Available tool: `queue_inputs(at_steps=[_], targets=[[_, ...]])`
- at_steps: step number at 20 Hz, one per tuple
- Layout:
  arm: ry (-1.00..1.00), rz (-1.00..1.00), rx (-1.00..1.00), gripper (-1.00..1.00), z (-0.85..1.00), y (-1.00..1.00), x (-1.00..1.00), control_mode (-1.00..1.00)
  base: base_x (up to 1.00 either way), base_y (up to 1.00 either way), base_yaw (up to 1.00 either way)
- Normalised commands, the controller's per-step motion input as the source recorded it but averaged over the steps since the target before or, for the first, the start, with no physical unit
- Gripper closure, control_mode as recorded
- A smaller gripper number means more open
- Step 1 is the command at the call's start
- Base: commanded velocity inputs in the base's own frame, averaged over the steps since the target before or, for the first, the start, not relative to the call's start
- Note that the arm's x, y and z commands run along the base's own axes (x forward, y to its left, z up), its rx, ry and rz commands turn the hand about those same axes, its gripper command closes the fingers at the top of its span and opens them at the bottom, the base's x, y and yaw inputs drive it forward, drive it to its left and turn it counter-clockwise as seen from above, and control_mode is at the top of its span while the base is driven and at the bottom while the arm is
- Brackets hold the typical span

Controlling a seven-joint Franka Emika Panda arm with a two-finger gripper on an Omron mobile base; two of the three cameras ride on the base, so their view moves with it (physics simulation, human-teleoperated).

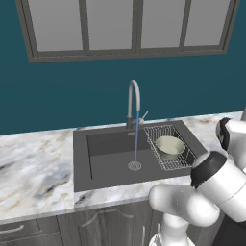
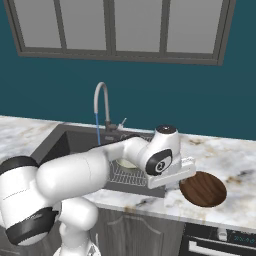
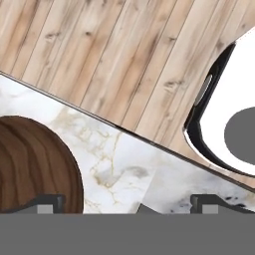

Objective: Rinse each bowl for a few seconds and place them down in the sink or on the counter.

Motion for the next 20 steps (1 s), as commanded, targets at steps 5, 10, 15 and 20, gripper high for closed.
queue_inputs(at_steps=[5,10,15,20], targets=[[0.01,0.0,0.0,-1.0,-0.15,-0.05,0.02,-1.0,0.0,0.0,0.0],[0.0,0.0,0.0,-1.0,-0.12,-0.12,0.08,-1.0,0.0,0.0,0.0],[0.0,0.01,0.0,-1.0,-0.12,-0.1,0.11,-1.0,0.0,0.0,0.0],[0.0,0.01,0.0,-1.0,-0.15,-0.07,0.17,-1.0,0.0,0.0,0.0]])
